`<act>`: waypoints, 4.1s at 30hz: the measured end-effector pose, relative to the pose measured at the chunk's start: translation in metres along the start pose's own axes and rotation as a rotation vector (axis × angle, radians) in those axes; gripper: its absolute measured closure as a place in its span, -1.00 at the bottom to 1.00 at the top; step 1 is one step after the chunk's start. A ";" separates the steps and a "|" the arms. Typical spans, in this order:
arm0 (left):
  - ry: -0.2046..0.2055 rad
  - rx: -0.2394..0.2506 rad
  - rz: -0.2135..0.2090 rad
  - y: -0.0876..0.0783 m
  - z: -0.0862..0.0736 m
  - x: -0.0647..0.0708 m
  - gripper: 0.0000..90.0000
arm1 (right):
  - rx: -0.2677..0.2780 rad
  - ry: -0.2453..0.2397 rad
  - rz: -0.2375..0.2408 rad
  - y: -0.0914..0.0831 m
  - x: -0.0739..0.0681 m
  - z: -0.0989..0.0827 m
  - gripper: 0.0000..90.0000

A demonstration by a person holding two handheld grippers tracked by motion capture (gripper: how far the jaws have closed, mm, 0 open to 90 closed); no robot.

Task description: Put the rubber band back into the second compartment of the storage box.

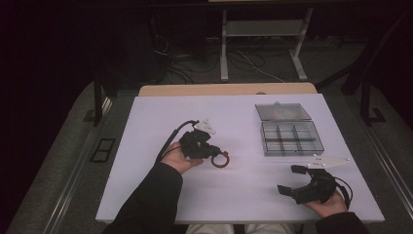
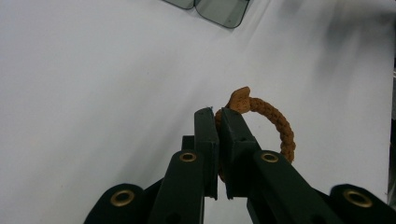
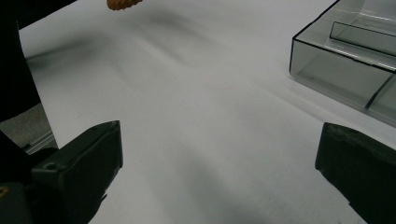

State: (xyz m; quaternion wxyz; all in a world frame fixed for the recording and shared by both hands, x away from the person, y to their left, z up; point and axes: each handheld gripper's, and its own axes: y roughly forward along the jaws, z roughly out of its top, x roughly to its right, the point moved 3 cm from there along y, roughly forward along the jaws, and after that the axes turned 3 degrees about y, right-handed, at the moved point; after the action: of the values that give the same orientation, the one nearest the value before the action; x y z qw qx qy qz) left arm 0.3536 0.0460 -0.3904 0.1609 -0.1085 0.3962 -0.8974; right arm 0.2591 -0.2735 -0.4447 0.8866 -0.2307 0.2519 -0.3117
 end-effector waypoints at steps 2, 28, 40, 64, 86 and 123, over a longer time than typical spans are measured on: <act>0.011 0.000 -0.004 0.001 0.004 0.000 0.89 | -0.001 0.000 0.001 0.000 0.000 0.000 -1.00; 0.065 0.021 -0.025 0.017 0.047 -0.001 0.89 | -0.003 0.010 -0.004 -0.001 0.001 0.000 -1.00; 0.092 0.038 -0.042 0.027 0.075 -0.002 0.89 | -0.001 0.011 -0.002 -0.002 0.001 0.000 -1.00; 0.079 0.120 -0.058 0.070 0.116 0.000 0.89 | 0.004 0.013 0.003 -0.003 0.002 0.000 -1.00; -0.007 0.211 -0.062 0.121 0.123 -0.002 0.89 | 0.016 0.017 0.002 -0.004 0.003 0.001 -1.00; -0.099 0.243 -0.103 0.180 0.136 0.004 0.63 | 0.015 0.015 0.020 -0.004 0.004 0.001 -1.00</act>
State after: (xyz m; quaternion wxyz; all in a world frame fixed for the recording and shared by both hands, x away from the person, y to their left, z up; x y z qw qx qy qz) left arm 0.4300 -0.1615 -0.4345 0.1461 -0.1526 0.2701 -0.9394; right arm 0.2601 -0.2789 -0.4429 0.8895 -0.2194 0.2585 -0.3063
